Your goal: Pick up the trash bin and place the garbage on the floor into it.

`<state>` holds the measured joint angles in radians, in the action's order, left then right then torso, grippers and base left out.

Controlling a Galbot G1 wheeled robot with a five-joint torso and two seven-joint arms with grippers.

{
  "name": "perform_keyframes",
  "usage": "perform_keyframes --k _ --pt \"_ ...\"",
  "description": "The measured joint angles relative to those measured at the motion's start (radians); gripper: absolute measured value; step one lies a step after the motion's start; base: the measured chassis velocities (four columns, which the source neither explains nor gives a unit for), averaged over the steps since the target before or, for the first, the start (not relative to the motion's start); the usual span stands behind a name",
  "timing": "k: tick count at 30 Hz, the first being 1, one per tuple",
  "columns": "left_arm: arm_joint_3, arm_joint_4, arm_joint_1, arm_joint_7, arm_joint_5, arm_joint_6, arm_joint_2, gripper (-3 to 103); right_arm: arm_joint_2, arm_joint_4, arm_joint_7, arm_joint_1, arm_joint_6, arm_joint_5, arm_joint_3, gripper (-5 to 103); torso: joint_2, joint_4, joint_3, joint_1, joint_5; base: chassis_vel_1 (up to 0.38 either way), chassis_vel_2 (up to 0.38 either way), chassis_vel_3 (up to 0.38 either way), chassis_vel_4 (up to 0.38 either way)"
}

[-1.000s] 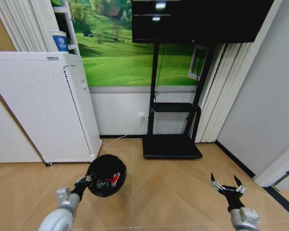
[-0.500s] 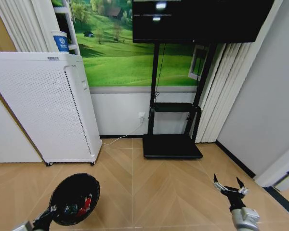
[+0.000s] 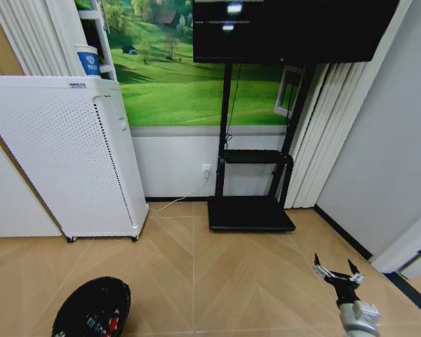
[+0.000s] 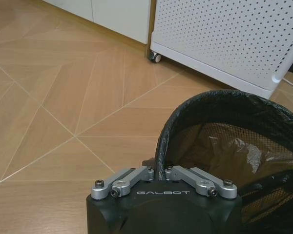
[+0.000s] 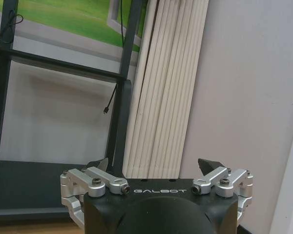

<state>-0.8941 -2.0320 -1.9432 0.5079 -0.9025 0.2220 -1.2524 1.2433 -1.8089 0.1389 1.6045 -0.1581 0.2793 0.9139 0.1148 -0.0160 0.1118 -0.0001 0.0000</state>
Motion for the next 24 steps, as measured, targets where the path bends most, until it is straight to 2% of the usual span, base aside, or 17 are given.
perform_keyframes --k 10,24 --pt "0.028 0.107 0.058 -0.025 -0.002 -0.021 0.000 3 -0.029 0.017 0.006 -0.022 -0.001 -0.002 -0.019 100 0.000 -0.0001 0.000 0.000 0.0009 0.000 0.000 0.000 0.000" --pt "0.045 0.106 0.054 -0.015 -0.016 -0.014 0.000 3 -0.050 0.023 0.008 -0.046 0.007 0.000 -0.027 100 0.000 -0.0001 0.000 0.000 0.0002 0.000 0.000 0.000 0.000"
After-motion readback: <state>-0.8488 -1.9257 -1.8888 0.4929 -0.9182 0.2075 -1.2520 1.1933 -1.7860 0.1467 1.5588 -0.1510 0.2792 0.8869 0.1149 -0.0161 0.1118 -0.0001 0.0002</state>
